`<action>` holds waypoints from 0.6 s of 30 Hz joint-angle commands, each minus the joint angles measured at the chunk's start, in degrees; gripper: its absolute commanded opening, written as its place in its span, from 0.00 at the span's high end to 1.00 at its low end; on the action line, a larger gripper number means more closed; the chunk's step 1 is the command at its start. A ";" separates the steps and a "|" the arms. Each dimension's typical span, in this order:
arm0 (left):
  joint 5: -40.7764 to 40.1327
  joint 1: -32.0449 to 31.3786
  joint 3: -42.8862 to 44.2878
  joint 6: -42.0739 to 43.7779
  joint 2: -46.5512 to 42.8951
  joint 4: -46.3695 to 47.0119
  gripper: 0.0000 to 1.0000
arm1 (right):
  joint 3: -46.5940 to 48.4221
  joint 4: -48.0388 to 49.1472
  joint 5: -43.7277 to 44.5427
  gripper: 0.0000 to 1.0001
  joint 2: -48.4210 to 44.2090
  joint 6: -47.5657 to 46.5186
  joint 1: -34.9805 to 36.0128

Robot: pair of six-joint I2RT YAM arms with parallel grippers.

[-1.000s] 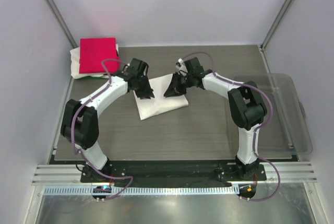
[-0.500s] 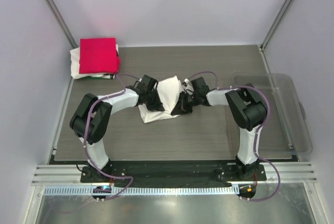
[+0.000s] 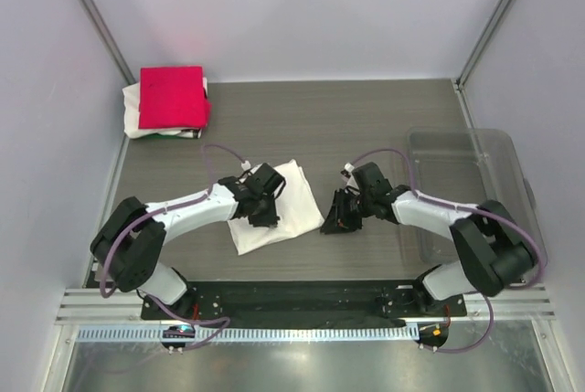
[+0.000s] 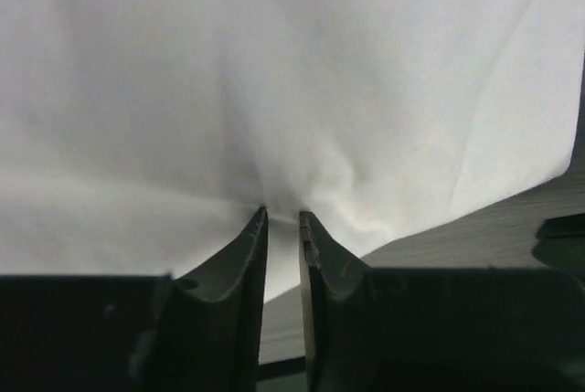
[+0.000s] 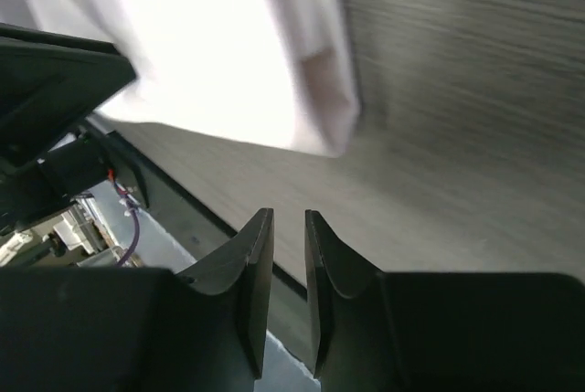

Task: Fold and stack the t-shirts
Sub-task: Fold the tshirt

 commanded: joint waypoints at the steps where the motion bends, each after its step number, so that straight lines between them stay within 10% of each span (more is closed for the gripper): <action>1: -10.68 -3.42 6.67 0.93 -4.57 -18.30 0.76 | 5.74 -6.48 4.72 0.73 -7.98 0.33 2.05; 8: -11.83 -8.26 11.53 -5.30 -9.76 -21.69 0.69 | 14.19 -10.18 3.58 0.72 -4.85 -0.72 2.93; 18: -10.24 -8.44 -8.77 -12.43 -12.84 -5.52 0.74 | 16.04 -3.68 7.17 0.78 10.53 -4.23 5.05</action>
